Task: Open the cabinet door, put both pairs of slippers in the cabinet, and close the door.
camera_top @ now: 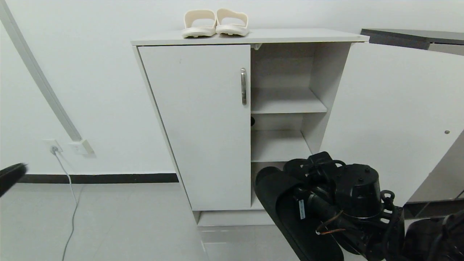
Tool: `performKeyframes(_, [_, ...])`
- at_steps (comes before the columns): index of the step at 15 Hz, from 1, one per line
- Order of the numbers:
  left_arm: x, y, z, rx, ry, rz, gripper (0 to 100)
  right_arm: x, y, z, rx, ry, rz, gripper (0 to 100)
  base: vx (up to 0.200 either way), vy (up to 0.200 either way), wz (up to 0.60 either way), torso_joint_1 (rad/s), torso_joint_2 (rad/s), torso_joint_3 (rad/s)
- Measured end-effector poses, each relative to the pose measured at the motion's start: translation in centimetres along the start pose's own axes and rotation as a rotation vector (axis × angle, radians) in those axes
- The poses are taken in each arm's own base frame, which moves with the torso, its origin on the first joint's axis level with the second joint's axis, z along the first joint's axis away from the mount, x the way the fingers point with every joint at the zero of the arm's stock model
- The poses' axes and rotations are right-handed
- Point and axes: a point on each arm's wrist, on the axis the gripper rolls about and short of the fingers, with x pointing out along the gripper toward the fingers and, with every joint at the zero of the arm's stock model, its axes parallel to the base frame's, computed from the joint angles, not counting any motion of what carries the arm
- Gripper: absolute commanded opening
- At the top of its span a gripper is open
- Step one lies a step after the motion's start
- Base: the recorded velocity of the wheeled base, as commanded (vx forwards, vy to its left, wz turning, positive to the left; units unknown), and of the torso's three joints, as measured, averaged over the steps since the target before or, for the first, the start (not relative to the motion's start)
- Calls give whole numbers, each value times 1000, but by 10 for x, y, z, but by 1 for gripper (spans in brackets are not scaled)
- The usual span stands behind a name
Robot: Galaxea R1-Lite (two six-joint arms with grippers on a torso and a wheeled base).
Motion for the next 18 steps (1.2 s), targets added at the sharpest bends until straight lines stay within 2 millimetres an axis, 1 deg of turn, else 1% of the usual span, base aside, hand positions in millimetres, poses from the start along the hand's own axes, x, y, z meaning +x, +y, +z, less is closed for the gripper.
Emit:
performKeyframes(2, [-31,10,-20,21,-14,127,0,6,-1,-4,-3,15,-9,0,0,0,0,0,0,0])
performKeyframes(4, [-59,13,-53,41,-6,209,0,8,-1,-6,-6,24,-12,0,0,0,0,0,0,0])
performKeyframes(5, [-67,14,-71,46,1,238,0,9,0,-8,-8,28,-12,0,0,0,0,0,0,0])
performKeyframes(6, [-72,14,-94,52,23,261,0,9,0,-8,-9,30,-14,0,0,0,0,0,0,0])
performKeyframes(8, [-73,14,-128,70,49,242,0,9,0,-10,-11,35,-13,0,0,0,0,0,0,0])
performKeyframes(9, [-72,13,-135,78,5,207,0,10,-1,-10,-9,35,-15,0,0,0,0,0,0,0])
performKeyframes(11, [-71,11,-150,97,30,105,0,11,1,-12,-12,41,-13,0,0,0,0,0,0,0])
performKeyframes(12, [-72,10,-152,105,31,46,0,12,1,-14,-14,48,-14,0,0,0,0,0,0,0])
performKeyframes(14, [-72,10,-154,101,32,45,0,17,3,-15,-11,48,-14,0,0,0,0,0,0,0])
performKeyframes(16, [-72,10,-155,61,29,50,0,31,9,-13,31,33,-28,0,0,0,0,0,0,0])
performKeyframes(17, [-72,10,-155,57,28,50,0,39,12,-11,49,21,-56,0,0,0,0,0,0,0])
performKeyframes(18, [-72,10,-155,57,27,50,0,49,16,-12,55,12,-124,0,0,0,0,0,0,0])
